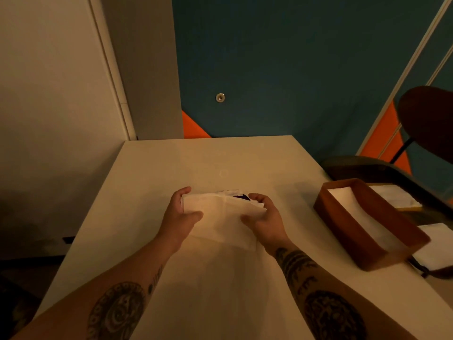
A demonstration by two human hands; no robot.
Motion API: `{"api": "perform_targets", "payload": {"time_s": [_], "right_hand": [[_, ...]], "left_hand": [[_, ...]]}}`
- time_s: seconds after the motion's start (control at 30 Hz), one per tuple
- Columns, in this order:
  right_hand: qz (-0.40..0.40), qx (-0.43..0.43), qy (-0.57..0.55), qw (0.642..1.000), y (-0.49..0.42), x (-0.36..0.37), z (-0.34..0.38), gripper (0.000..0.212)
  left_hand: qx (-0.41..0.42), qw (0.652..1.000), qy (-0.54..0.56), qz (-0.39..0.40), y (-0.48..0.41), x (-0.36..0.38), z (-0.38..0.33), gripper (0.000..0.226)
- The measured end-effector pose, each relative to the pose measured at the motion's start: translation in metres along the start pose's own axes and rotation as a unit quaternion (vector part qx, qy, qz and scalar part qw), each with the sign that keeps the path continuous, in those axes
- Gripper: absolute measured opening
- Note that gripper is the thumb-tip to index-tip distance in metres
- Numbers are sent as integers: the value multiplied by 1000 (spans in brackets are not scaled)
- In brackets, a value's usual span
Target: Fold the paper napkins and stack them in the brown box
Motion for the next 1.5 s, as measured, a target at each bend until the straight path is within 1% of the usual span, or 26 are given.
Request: {"api": "perform_targets", "payload": {"time_s": [0.07,0.17,0.27,0.33,0.4,0.47,0.53,0.6,0.67,0.73,0.83,0.87,0.9,0.93,0.97,1.0,1.07,1.13,1.2,1.27,1.33,1.43,1.5], "right_hand": [[11,11,13,1000,5,2,-2,43],[-7,-24,0,1000,8,-1,11,41],[-8,-21,-12,1000,10,-4,13,50],[4,5,0,1000,15,-2,4,54],[-1,23,15,1000,17,-3,-6,55],[-19,17,22,999,21,-6,-5,50],[-29,12,39,999,23,-8,2,40],[-21,1,65,998,26,-11,15,32],[0,-4,84,996,32,-15,32,32],[3,-30,135,990,37,-22,52,42],[10,-60,259,964,37,-20,77,59],[17,-63,290,955,35,-18,81,62],[22,-63,315,947,31,-16,83,61],[26,-67,333,940,28,-15,85,53],[29,-69,340,937,25,-15,87,41],[32,-66,334,940,23,-18,89,31],[35,-43,293,955,19,-31,89,22],[32,-19,230,973,13,-48,88,19],[21,12,147,989,8,-65,86,16],[10,42,70,997,6,-81,84,12],[6,56,44,997,6,-96,83,14],[-6,42,43,998,8,-112,81,27],[-21,23,45,998,9,-127,80,32]], "left_hand": [[-5,1000,3,-8,1,0,3,62],[10,1000,15,-25,-1,-3,-2,52],[20,999,16,-23,2,-5,-8,57],[3,1000,1,-7,8,-6,-2,61],[-17,1000,-23,-9,13,-11,8,56],[-16,998,-64,-7,14,-17,10,39],[-1,995,-100,10,13,-18,2,25],[29,990,-134,22,9,-16,-14,21],[55,983,-172,40,4,-12,-31,22],[82,971,-214,71,-2,-5,-48,22],[120,951,-260,120,-7,13,-71,26],[135,944,-271,132,-7,22,-79,26],[150,939,-276,140,-8,30,-87,25],[165,937,-273,142,-10,37,-94,24],[178,938,-264,138,-11,44,-101,23],[184,945,-241,125,-12,50,-107,24],[162,973,-145,79,-14,57,-115,30],[110,993,-3,36,-13,70,-116,40],[40,995,92,13,-9,89,-110,44],[-15,993,114,20,-1,116,-101,36],[-37,995,87,38,12,149,-98,28],[-23,999,14,18,26,187,-107,33],[-14,1000,2,-5,31,207,-116,26]]}}
Point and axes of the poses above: each hand's wrist, its own y-axis away from the middle knuckle, its own x-axis out of the palm, z = x × y, the point moved 7 cm from there along -y, towards the middle knuckle, and after that the axes turned 9 degrees about x, right-handed, at the moved point
